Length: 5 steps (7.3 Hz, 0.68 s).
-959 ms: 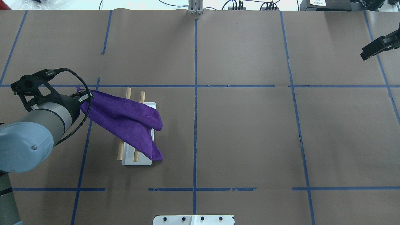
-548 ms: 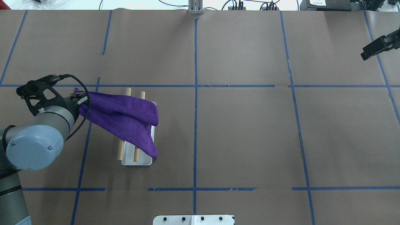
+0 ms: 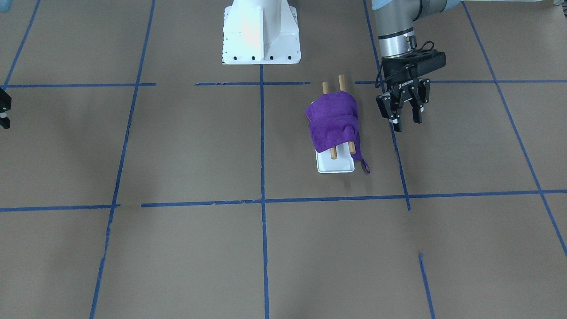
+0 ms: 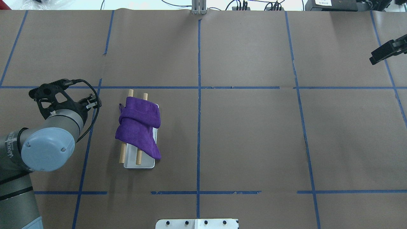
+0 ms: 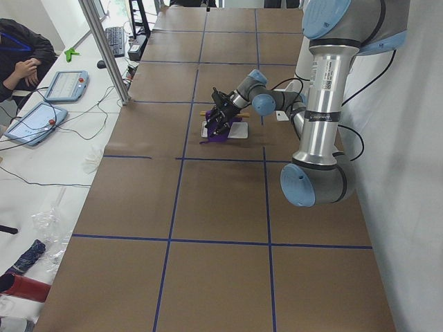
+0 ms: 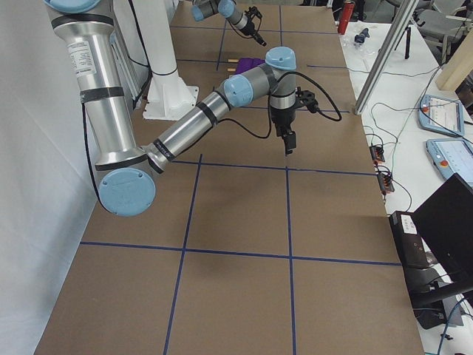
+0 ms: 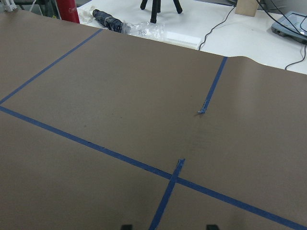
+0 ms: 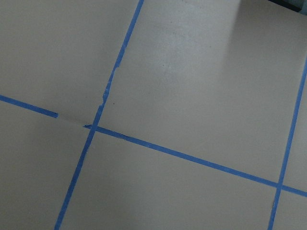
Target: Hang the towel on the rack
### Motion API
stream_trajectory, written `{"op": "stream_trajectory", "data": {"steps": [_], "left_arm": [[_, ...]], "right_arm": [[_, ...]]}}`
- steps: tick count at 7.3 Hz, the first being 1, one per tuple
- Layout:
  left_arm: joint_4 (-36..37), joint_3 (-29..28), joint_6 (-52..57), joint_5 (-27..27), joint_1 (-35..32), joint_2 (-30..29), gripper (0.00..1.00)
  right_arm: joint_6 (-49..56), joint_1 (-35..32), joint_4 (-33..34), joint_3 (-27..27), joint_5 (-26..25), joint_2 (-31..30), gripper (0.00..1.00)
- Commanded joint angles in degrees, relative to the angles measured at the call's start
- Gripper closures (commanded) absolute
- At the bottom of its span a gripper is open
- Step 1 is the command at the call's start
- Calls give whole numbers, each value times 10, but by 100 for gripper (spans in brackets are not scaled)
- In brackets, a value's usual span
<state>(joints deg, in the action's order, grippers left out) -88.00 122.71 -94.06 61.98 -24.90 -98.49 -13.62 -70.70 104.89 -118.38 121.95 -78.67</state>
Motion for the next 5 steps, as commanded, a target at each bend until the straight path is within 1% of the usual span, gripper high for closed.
{"op": "stream_trajectory", "data": {"steps": [1, 2, 3, 5], "left_arm": [[-2, 7, 91, 8, -8, -5, 0], [-2, 8, 160, 67, -43, -6, 0], [-5, 9, 244, 124, -92, -12, 0], [-3, -1, 370, 198, -163, -16, 0]], "right_arm": [[2, -20, -3, 2, 7, -54, 0], [37, -35, 2, 8, 8, -70, 0], [106, -59, 11, 30, 8, -77, 0], [201, -99, 11, 77, 9, -82, 0]]}}
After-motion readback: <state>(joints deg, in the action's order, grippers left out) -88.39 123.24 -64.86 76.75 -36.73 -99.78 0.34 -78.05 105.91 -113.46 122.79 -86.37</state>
